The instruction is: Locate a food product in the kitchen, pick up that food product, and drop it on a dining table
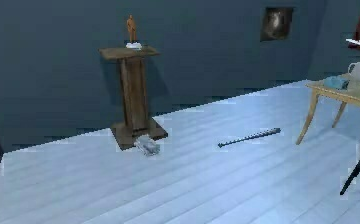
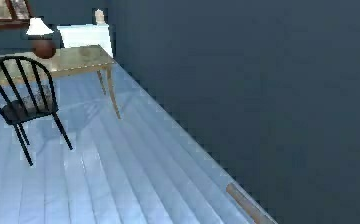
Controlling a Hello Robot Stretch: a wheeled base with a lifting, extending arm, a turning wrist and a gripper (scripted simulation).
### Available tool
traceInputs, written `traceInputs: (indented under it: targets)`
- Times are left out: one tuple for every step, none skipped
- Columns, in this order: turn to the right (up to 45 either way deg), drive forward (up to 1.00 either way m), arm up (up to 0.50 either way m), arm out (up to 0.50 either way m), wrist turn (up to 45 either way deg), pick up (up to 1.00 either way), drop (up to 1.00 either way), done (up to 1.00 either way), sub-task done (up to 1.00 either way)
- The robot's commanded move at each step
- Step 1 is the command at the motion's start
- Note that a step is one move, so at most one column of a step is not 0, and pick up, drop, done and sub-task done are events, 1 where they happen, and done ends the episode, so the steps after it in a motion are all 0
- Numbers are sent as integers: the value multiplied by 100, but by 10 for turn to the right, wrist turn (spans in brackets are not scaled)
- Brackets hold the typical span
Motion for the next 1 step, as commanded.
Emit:
traceInputs:
  targets:
    - [-450, 0, 0, 0, 0, 0, 0, 0, 0]
